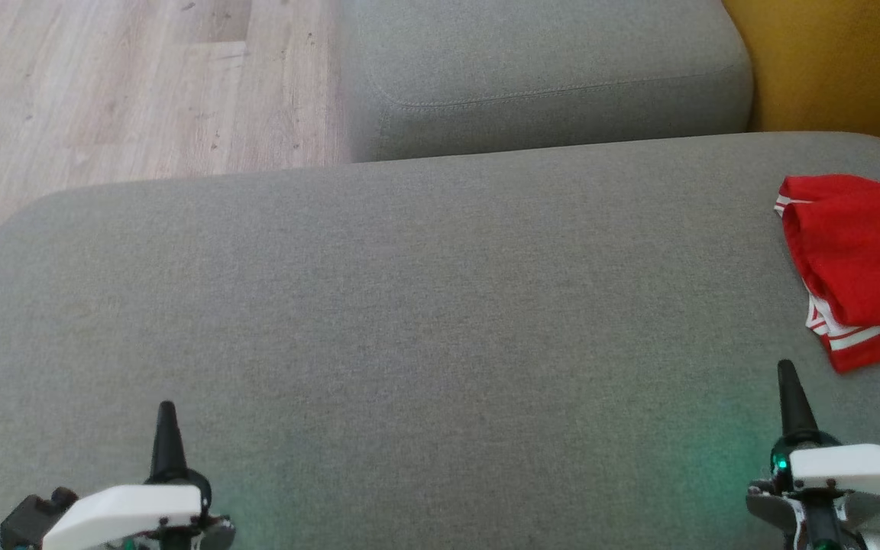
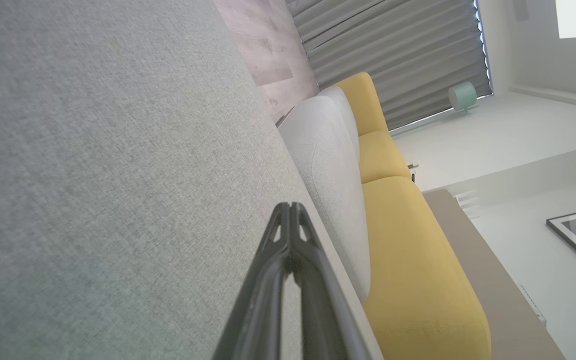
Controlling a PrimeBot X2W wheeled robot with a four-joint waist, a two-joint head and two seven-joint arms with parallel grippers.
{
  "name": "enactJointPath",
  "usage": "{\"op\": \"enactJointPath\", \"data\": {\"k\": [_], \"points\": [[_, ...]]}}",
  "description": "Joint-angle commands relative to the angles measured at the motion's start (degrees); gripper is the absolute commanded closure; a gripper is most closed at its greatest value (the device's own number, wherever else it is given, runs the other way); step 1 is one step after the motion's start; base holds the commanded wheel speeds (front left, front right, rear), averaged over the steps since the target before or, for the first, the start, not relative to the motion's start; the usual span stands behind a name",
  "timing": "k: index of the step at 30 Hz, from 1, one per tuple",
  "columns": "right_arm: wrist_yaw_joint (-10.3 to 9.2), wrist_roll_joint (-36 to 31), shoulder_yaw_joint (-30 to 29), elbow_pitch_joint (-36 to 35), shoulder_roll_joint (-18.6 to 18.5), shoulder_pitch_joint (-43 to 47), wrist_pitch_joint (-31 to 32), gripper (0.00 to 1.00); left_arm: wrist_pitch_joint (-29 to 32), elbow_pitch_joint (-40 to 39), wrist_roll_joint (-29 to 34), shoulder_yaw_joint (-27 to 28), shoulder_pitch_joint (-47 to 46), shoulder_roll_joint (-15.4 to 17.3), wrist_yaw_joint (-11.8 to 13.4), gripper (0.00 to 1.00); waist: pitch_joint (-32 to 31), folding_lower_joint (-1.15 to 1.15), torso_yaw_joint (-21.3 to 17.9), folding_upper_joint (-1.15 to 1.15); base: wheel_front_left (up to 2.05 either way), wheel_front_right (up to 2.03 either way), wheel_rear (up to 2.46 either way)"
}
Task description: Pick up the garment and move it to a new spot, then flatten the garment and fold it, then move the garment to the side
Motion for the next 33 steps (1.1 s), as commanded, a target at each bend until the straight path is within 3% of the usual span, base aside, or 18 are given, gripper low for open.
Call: {"op": "enactJointPath", "data": {"k": [1, 33], "points": [[0.34, 1.73, 0.37, -2.34, -0.14, -3.49, 0.35, 1.0, 0.37, -1.45, -1.65, 2.27, -3.54, 0.81, -0.55, 1.0, 0.06, 0.0, -0.01, 0.0, 0.0, 0.0, 0.0], [0.45, 21.41, -3.61, -3.12, 0.36, -7.1, 5.65, 1.0, 5.79, 0.46, -22.55, 7.15, -7.7, 0.62, -3.92, 1.0, 1.54, 0.0, -0.27, 0.0, 0.0, 0.0, 0.0]]}}
